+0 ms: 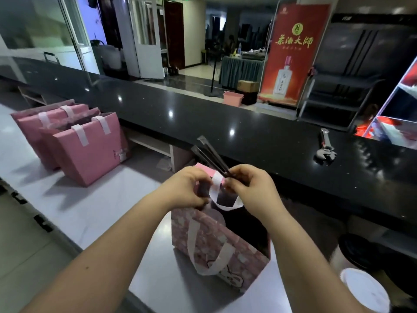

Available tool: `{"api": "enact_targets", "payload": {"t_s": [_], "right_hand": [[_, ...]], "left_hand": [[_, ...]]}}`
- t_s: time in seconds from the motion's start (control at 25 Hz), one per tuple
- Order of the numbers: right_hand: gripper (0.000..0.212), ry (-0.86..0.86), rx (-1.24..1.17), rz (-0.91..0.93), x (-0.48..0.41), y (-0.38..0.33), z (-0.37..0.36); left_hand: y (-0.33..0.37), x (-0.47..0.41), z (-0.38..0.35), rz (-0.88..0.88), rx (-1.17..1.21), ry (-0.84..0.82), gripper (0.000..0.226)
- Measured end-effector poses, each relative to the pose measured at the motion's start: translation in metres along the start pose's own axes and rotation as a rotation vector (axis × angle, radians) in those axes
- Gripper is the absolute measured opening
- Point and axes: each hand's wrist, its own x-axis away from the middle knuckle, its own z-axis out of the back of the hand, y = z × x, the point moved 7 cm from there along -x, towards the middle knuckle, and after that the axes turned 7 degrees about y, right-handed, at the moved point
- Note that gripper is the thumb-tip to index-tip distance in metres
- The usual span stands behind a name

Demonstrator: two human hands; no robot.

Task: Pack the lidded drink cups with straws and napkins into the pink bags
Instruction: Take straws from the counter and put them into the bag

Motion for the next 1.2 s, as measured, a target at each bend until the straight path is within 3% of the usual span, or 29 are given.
{"api": "enact_targets", "payload": {"t_s": [0.08, 0.16, 0.32, 0.44, 0.56, 0.8, 0.88, 1.04, 1.12, 1.2], "right_hand": [[0.021, -0.048, -0.080, -0.074, -0.005, 0.012, -0.011], [0.025, -0.061, -0.013, -0.107, -0.011, 0.029, -0.016], [0.015, -0.116, 0.430, -0.122, -0.016, 0.058, -0.010], [0.014, -0.157, 0.815, -0.170, -0.012, 0.066, -0.004], [0.023, -0.143, 0.995, -0.193, -0.015, 0.062, -0.011], [0.023, -0.094, 0.734, -0.318, 0.004, 0.045, 0.001], [0.018, 0.055, 0.525, -0.325, 0.021, 0.034, 0.015], [0.019, 0.617, 0.108, -0.232, 0.074, 0.026, 0.054], [0.024, 0.712, 0.080, -0.236, 0.094, 0.035, 0.054], [0.026, 0.703, 0.087, -0.255, 0.101, 0.047, 0.045]], "left_hand": [[0.000, -0.014, -0.006, -0.080, 0.020, -0.027, 0.058], [-0.002, -0.028, -0.010, -0.077, 0.074, -0.114, 0.077], [-0.015, -0.045, -0.023, -0.052, 0.075, -0.364, 0.111], [-0.025, -0.049, -0.025, -0.086, 0.133, -0.421, 0.114], [-0.029, -0.050, -0.023, -0.173, 0.147, -0.393, 0.106], [-0.032, -0.050, -0.008, -0.324, 0.238, -0.088, 0.061], [-0.035, -0.045, -0.003, -0.309, 0.336, 0.012, 0.046], [-0.051, -0.032, 0.002, -0.175, 0.667, 0.131, 0.021], [-0.055, -0.029, 0.001, -0.171, 0.699, 0.117, 0.020], [-0.055, -0.028, 0.002, -0.207, 0.670, 0.094, 0.022]]}}
